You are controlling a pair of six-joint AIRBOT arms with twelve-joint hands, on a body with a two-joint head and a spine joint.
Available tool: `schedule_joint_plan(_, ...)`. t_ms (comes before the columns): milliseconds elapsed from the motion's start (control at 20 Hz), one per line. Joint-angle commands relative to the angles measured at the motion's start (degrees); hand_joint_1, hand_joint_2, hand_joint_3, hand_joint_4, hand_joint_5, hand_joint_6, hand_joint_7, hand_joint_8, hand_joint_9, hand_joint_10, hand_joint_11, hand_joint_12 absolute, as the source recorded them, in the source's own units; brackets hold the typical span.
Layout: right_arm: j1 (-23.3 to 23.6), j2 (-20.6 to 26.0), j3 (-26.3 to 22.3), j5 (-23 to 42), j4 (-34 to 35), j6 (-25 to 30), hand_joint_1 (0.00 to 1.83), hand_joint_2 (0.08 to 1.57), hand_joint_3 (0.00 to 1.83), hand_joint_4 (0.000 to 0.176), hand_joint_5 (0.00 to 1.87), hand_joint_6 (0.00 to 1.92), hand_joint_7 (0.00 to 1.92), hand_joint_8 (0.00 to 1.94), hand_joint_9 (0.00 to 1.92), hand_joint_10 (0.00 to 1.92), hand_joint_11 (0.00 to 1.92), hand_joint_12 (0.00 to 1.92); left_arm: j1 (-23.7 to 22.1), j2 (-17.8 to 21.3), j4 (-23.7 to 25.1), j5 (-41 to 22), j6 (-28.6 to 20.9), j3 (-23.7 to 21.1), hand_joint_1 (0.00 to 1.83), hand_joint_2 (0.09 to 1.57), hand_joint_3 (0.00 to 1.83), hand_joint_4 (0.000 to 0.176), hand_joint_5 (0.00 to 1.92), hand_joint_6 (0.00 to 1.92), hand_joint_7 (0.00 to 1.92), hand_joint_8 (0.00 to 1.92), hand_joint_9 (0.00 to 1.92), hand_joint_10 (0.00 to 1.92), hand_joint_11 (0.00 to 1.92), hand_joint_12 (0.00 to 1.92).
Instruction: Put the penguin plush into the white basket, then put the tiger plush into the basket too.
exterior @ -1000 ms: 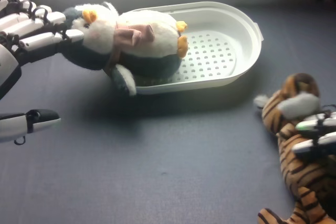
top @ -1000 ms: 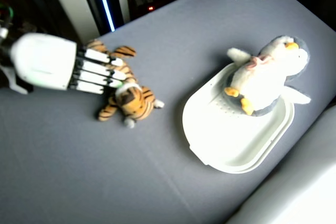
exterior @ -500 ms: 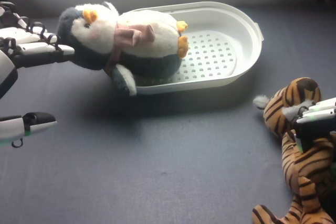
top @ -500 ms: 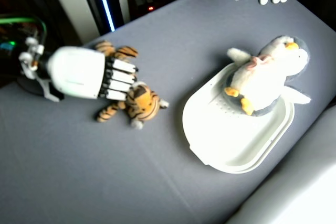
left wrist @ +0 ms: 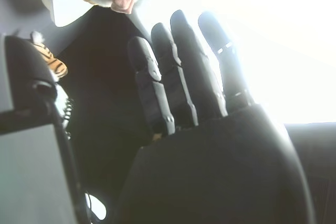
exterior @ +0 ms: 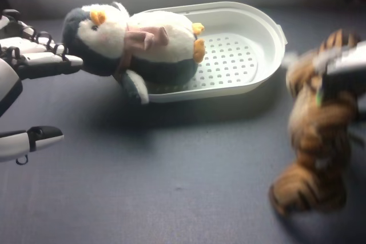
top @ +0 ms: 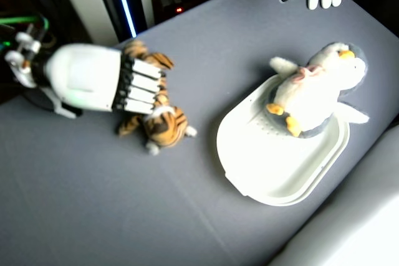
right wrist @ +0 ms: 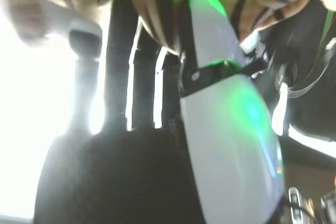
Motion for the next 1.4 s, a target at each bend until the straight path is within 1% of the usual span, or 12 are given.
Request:
schedule_joint_plan(0, 1.51, -0.41, 0.44, 8.19, 3.24, -1.68, 1.32, 1.17, 0.0, 0.0, 0.76, 1.2, 0.89, 1.2, 0.85, 1.21, 0.67, 1.18, -0.17, -0.09, -0.08, -7.39, -0.2, 0.53, 1.07, 0.92, 0.0, 0.0, 0.71, 0.0, 0.63, 0.01, 0.56, 0.0, 0.11, 0.95)
schedule_joint_plan(250, 11.85, -6.18, 6.89, 3.4, 4.16, -2.49, 1.35, 1.15, 0.0, 0.0, 0.77, 1.26, 0.93, 1.08, 0.89, 1.18, 0.71, 1.13, -0.19, -0.48, -0.03, -7.09, -0.81, 1.15, 1.09, 0.92, 0.0, 0.0, 0.7, 0.0, 0.62, 0.0, 0.55, 0.0, 0.1, 0.96)
schedule_joint_plan(400, 19.63, -11.88, 13.36, -5.74, 4.12, -2.49, 1.26, 1.11, 0.0, 0.0, 0.91, 1.13, 1.06, 0.83, 0.93, 0.86, 0.74, 1.22, -0.57, -1.23, 0.58, -6.01, -1.65, 1.94, 1.07, 0.93, 0.01, 0.0, 0.68, 0.0, 0.62, 0.0, 0.54, 0.0, 0.07, 0.95)
schedule_joint_plan(550, 24.5, -16.55, 19.34, -15.55, 3.75, -2.09, 1.37, 1.1, 0.0, 0.0, 0.87, 1.12, 0.99, 0.92, 1.04, 1.03, 0.89, 1.12, -1.65, -2.31, 1.56, -4.9, -2.06, 2.82, 0.98, 0.99, 0.0, 0.0, 0.63, 0.0, 0.6, 0.0, 0.51, 0.0, 0.01, 1.04)
schedule_joint_plan(600, 25.52, -17.65, 20.9, -18.08, 2.75, -1.46, 1.46, 1.08, 0.01, 0.0, 0.77, 0.6, 0.95, 0.99, 0.97, 1.11, 0.79, 1.05, -1.89, -2.57, 1.82, -4.6, -2.23, 3.01, 0.96, 0.99, 0.0, 0.0, 0.62, 0.0, 0.6, 0.0, 0.52, 0.01, 0.03, 1.05)
schedule_joint_plan(650, 26.39, -18.61, 22.21, -20.97, 1.57, -1.3, 1.23, 0.99, 0.0, 0.075, 0.48, 0.17, 0.55, 0.34, 0.56, 0.49, 0.35, 0.92, -2.14, -2.99, 2.19, -4.24, -2.48, 3.3, 0.98, 0.98, 0.0, 0.0, 0.62, 0.0, 0.6, 0.0, 0.53, 0.01, 0.04, 1.06)
schedule_joint_plan(700, 26.57, -18.93, 22.69, -22.09, 1.27, -1.3, 1.15, 0.93, 0.0, 0.156, 0.27, 0.03, 0.29, 0.08, 0.3, 0.15, 0.07, 0.7, -2.22, -3.11, 2.34, -4.13, -2.58, 3.38, 0.98, 0.97, 0.0, 0.0, 0.62, 0.0, 0.6, 0.0, 0.54, 0.01, 0.04, 1.1)
schedule_joint_plan(750, 26.58, -18.98, 22.89, -22.99, 1.1, -1.29, 1.0, 0.89, 0.0, 0.175, 0.01, 0.0, 0.01, 0.0, 0.01, 0.0, 0.0, 0.03, -2.26, -3.18, 2.47, -4.05, -2.77, 3.39, 0.98, 0.96, 0.0, 0.0, 0.61, 0.0, 0.62, 0.0, 0.56, 0.01, 0.01, 1.2)
schedule_joint_plan(800, 26.58, -18.97, 22.9, -23.09, 1.03, -1.29, 0.97, 0.88, 0.0, 0.176, 0.0, 0.0, 0.0, 0.0, 0.0, 0.0, 0.0, 0.01, -2.25, -3.19, 2.52, -4.05, -3.09, 3.35, 0.99, 0.96, 0.0, 0.0, 0.61, 0.0, 0.63, 0.01, 0.58, 0.01, 0.01, 1.22)
schedule_joint_plan(1100, 25.17, -16.61, 17.9, -18.22, 1.02, -1.29, 0.94, 0.9, 0.01, 0.176, 0.0, 0.0, 0.0, 0.0, 0.0, 0.0, 0.0, 0.0, -1.67, -3.35, 2.4, -5.37, -4.46, 3.23, 0.95, 0.97, 0.0, 0.0, 0.59, 0.0, 0.7, 0.0, 0.7, 0.03, 0.18, 1.06)
schedule_joint_plan(1250, 18.67, -10.98, 11.32, -6.91, 2.95, -0.43, 0.93, 0.9, 0.0, 0.176, 0.0, 0.0, 0.0, 0.0, 0.0, 0.0, 0.0, 0.0, -0.58, -3.35, 1.76, -8.21, -7.1, 3.42, 0.95, 1.02, 0.0, 0.0, 0.52, 0.0, 0.58, 0.0, 0.58, 0.0, 0.1, 1.0)
schedule_joint_plan(1350, 9.26, -8.23, 6.43, 6.7, 7.42, 0.83, 0.73, 0.96, 0.03, 0.176, 0.0, 0.0, 0.0, 0.0, 0.0, 0.0, 0.0, 0.0, 0.96, -3.8, 1.15, -10.6, -10.13, 3.62, 0.91, 1.01, 0.0, 0.005, 0.4, 0.0, 0.41, 0.0, 0.41, 0.0, 0.05, 0.97)
